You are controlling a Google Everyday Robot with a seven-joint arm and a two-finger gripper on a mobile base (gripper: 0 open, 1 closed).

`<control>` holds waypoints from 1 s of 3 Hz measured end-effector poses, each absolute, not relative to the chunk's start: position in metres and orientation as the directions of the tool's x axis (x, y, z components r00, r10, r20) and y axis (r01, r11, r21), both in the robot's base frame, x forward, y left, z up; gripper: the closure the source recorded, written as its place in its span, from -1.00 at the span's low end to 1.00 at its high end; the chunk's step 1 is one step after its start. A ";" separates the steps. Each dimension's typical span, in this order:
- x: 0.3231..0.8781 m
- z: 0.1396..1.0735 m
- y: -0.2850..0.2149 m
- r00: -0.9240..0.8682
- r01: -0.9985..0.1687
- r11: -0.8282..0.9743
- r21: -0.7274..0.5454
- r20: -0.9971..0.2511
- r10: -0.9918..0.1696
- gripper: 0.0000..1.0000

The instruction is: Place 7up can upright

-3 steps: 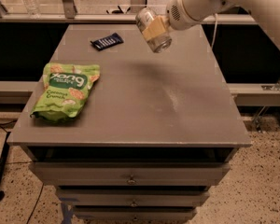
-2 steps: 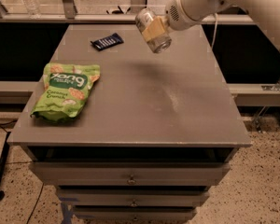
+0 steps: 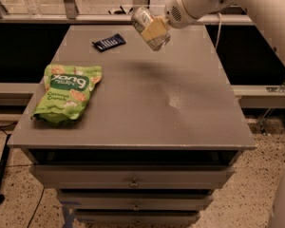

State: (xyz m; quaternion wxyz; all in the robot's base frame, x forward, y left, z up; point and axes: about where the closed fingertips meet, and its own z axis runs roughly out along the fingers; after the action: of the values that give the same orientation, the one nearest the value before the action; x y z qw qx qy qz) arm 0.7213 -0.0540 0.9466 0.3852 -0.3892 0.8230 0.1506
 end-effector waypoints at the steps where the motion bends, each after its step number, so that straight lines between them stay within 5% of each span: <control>1: 0.720 0.943 -0.050 -0.316 -0.821 0.563 -0.089 -0.751 -0.579 1.00; 3: 0.706 0.927 -0.041 -0.155 -0.947 0.317 -0.046 -0.799 -0.581 1.00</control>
Offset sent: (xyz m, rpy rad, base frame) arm -0.0191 0.0053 -0.0153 0.0189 -0.0540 0.4458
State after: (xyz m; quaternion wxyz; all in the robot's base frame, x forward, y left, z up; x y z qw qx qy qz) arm 0.7061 -0.0408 0.9270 0.3750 -0.5309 0.7196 0.2445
